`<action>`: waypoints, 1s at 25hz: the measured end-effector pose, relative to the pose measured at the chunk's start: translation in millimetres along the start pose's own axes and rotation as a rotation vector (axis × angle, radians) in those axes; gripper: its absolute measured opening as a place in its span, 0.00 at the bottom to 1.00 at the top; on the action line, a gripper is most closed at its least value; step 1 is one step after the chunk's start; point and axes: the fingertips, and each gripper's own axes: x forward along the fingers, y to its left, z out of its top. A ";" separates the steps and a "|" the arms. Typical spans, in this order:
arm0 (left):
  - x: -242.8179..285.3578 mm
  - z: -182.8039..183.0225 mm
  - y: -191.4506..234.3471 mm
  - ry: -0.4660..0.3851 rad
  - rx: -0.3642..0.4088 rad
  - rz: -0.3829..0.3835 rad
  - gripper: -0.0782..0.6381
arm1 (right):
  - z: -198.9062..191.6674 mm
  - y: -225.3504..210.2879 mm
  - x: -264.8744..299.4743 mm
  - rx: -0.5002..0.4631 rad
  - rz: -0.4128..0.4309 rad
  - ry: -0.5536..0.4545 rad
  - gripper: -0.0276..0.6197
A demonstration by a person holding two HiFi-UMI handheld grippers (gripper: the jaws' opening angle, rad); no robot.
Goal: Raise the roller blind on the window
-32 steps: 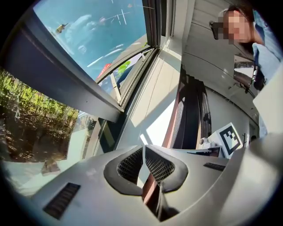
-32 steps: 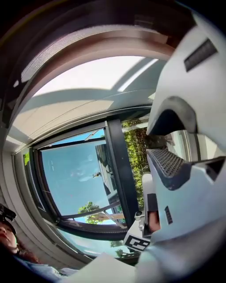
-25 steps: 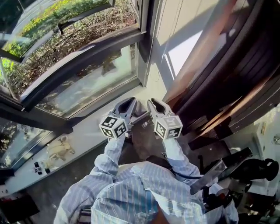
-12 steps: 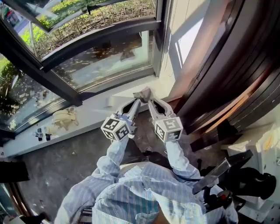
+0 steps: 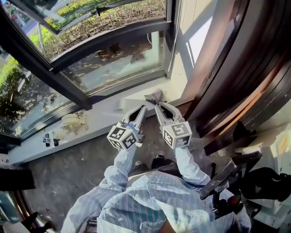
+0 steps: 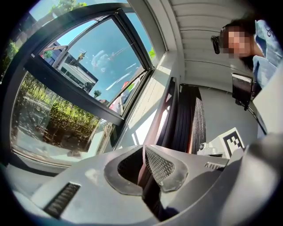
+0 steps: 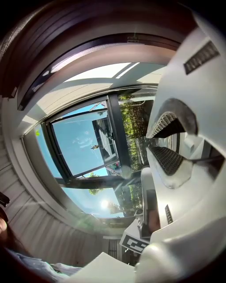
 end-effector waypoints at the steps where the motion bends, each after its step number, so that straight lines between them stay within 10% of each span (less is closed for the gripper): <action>1: -6.8 -0.5 -0.1 0.004 -0.002 -0.003 0.13 | -1.5 5.7 -1.8 0.002 -0.007 0.001 0.14; 25: -180.9 9.2 27.9 -0.005 -0.049 -0.025 0.13 | -39.8 184.6 -11.7 0.022 -0.018 0.033 0.12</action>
